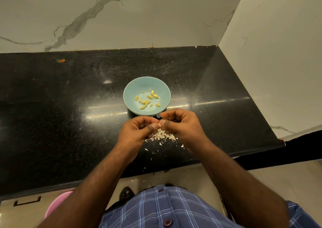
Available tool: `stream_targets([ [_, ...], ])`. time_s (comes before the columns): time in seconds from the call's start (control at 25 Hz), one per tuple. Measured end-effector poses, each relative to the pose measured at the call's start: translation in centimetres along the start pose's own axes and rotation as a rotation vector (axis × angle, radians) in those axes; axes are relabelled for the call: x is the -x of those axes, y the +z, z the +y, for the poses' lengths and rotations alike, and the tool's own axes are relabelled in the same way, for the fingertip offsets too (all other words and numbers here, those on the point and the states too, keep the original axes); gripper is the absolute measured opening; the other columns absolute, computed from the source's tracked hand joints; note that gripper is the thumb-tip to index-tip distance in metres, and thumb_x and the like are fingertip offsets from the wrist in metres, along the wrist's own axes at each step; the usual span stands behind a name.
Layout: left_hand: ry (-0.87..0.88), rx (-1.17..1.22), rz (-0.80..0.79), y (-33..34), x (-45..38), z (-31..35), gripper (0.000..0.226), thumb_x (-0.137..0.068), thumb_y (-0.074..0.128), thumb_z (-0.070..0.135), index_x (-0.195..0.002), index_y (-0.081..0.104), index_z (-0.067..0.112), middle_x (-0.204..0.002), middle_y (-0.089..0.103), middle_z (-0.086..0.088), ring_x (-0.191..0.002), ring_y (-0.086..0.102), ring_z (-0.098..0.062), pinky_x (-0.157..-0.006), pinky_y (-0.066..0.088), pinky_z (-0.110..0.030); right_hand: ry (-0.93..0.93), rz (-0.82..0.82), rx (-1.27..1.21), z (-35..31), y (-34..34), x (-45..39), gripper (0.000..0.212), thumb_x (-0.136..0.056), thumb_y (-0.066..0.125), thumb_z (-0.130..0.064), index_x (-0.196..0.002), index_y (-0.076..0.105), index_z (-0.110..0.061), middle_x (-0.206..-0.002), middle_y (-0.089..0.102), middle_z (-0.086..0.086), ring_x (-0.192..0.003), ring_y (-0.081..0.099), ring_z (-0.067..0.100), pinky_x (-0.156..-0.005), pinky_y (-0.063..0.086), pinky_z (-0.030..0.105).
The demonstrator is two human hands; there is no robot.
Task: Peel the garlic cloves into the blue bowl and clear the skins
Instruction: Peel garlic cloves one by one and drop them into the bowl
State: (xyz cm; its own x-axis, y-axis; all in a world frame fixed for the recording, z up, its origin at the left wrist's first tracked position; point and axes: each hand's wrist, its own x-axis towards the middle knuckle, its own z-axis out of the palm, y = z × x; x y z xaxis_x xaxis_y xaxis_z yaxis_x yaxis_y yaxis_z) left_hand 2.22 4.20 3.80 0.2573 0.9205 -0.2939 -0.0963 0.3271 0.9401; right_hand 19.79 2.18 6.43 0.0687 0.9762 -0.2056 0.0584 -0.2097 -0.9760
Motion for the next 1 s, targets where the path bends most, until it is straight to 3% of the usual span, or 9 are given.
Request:
stream_targets([
  [0.08,0.014,-0.024,-0.011,0.1,0.0,0.0,0.011,-0.091,0.069,0.001,-0.097,0.075,0.008,-0.081,0.074,-0.004,-0.074,0.065,-0.013,-0.067,0.053,-0.024,0.157,0.005,-0.184,-0.1,0.3,0.0,0.014,-0.09,0.07,0.003,-0.103,0.07,-0.001,-0.079,0.071,0.012,-0.071,0.07,0.02,-0.064,0.058,0.027],
  [0.16,0.009,-0.024,-0.017,0.2,0.1,0.0,0.013,-0.093,0.065,-0.001,-0.099,0.073,0.007,-0.08,0.074,-0.002,-0.072,0.065,-0.01,-0.065,0.053,-0.021,0.188,0.024,-0.176,0.2,0.2,-0.2,0.011,-0.094,0.065,0.002,-0.102,0.07,-0.003,-0.079,0.071,0.011,-0.069,0.069,0.017,-0.064,0.057,0.027],
  [0.36,-0.042,0.04,-0.01,-0.1,-0.1,-0.1,0.013,-0.094,0.064,0.002,-0.102,0.073,0.007,-0.089,0.076,-0.009,-0.081,0.068,-0.017,-0.07,0.051,-0.027,-0.025,0.082,0.167,0.3,-0.7,-0.2,0.009,-0.092,0.072,-0.011,-0.095,0.076,-0.018,-0.082,0.074,0.001,-0.076,0.069,0.01,-0.078,0.06,0.032],
  [0.48,-0.058,0.053,-0.01,-0.2,-0.1,0.0,0.014,-0.091,0.068,0.001,-0.102,0.073,0.008,-0.087,0.075,-0.012,-0.082,0.066,-0.024,-0.071,0.049,-0.03,-0.078,-0.02,0.225,0.2,-1.0,-0.1,0.024,-0.084,0.08,-0.007,-0.104,0.077,-0.021,-0.096,0.077,-0.003,-0.092,0.072,0.01,-0.085,0.061,0.035],
  [0.64,-0.08,0.085,0.003,-0.1,-0.3,0.6,0.023,-0.086,0.073,-0.001,-0.106,0.065,0.007,-0.079,0.074,-0.011,-0.069,0.07,-0.018,-0.062,0.053,-0.025,-0.102,-0.13,0.29,0.1,-0.5,-0.2,0.037,-0.087,0.078,-0.014,-0.122,0.07,-0.025,-0.108,0.076,-0.005,-0.102,0.071,0.011,-0.093,0.059,0.037],
  [0.84,-0.077,0.086,-0.005,-0.2,0.0,0.7,0.017,-0.086,0.072,0.005,-0.102,0.066,0.006,-0.079,0.075,-0.01,-0.07,0.071,-0.017,-0.064,0.055,-0.025,-0.107,-0.107,0.172,0.0,-0.5,-0.1,0.036,-0.082,0.081,-0.004,-0.113,0.072,-0.019,-0.09,0.075,0.003,-0.085,0.071,0.012,-0.081,0.06,0.03],
  [1.0,-0.059,0.161,-0.045,-0.6,0.4,0.7,0.036,-0.07,0.079,0.006,-0.103,0.067,0.01,-0.093,0.076,-0.012,-0.085,0.074,-0.018,-0.072,0.059,-0.027,-0.085,-0.085,0.066,0.0,-0.4,0.1,0.03,-0.083,0.078,0.002,-0.11,0.072,-0.01,-0.084,0.074,0.001,-0.08,0.071,0.014,-0.078,0.059,0.028],
])
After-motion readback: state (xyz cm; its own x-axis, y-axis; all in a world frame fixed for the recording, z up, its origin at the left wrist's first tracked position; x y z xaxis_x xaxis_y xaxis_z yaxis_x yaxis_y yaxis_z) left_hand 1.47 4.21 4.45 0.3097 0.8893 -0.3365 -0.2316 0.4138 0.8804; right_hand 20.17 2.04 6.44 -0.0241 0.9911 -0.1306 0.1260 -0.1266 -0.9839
